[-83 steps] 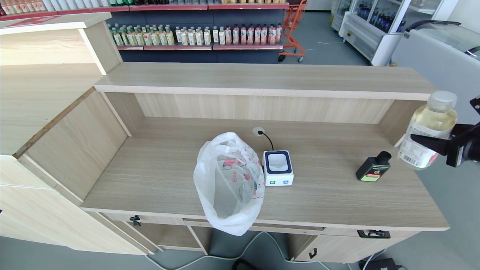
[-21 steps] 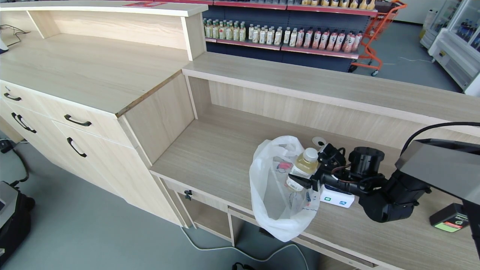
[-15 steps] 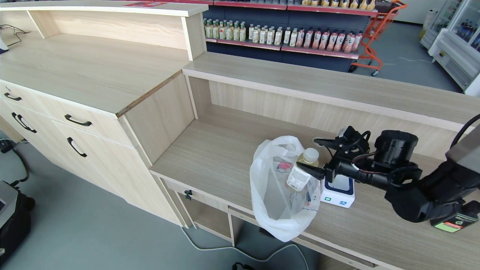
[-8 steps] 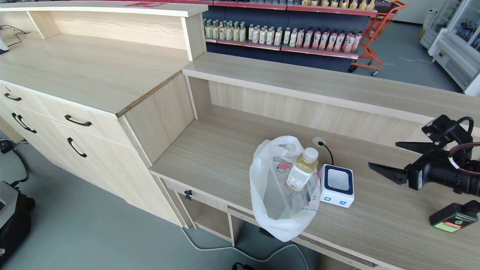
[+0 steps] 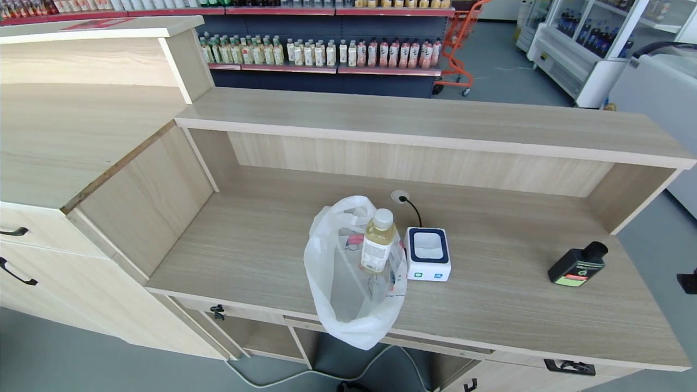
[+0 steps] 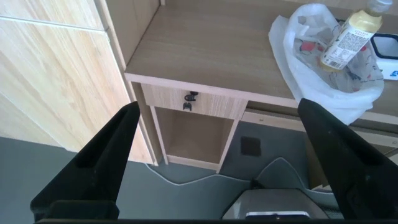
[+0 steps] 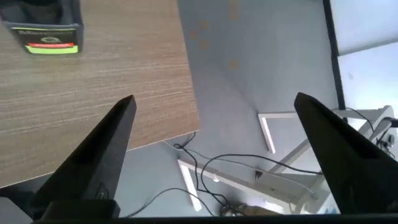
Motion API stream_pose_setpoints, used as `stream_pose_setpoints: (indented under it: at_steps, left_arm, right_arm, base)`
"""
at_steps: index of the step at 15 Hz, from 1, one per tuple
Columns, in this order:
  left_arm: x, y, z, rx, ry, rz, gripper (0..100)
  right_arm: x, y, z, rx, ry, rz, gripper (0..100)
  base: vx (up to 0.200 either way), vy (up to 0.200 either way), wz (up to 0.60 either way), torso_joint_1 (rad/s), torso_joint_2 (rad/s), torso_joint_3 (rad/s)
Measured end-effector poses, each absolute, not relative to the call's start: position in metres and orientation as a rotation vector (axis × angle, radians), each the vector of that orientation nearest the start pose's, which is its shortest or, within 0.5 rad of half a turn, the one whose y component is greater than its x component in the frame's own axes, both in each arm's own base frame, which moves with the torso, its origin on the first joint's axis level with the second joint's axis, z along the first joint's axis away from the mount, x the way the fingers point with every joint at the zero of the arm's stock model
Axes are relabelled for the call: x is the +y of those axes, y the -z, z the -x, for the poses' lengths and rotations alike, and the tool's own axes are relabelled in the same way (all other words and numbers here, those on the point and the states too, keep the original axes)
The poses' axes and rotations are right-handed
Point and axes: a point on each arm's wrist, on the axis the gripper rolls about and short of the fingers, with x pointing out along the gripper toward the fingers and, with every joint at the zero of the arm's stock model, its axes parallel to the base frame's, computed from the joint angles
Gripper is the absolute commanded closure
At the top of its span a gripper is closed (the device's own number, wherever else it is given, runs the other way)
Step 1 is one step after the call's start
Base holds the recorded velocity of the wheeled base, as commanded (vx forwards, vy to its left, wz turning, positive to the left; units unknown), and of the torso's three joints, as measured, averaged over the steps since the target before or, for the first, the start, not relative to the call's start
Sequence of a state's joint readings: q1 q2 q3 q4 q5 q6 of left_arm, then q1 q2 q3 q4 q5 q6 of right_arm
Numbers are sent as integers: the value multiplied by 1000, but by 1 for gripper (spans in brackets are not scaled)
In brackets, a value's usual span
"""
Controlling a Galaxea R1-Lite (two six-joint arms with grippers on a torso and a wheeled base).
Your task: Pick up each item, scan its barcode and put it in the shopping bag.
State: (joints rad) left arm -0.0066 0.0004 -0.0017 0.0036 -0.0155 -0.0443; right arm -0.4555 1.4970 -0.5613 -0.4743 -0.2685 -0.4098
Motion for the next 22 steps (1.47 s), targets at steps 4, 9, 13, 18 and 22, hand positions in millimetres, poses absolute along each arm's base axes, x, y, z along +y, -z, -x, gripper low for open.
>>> stream_pose_setpoints:
  at_steps: [4,9,13,18,22]
  left_arm:
    - [0,-76,23,2,22,44,0]
    - [0,-76,23,2,21,44,0]
    - [0,-76,23,2,21,44,0]
    - [0,-76,23,2,21,44,0]
    - [0,-76,23,2,21,44,0]
  right_arm:
    - [-130,-129,-222,725,649,304,0]
    - [-143,-112,-251,687,642,347,0]
    - [-142,-98,-266,675,615,364,0]
    - [-129,-87,-277,690,552,375,0]
    - [-123,-82,-290,628,534,391,0]
  base:
    - [0,0,0,0,0,0]
    - [0,0,0,0,0,0]
    - [0,0,0,0,0,0]
    - [0,0,0,0,0,0]
    - [0,0,0,0,0,0]
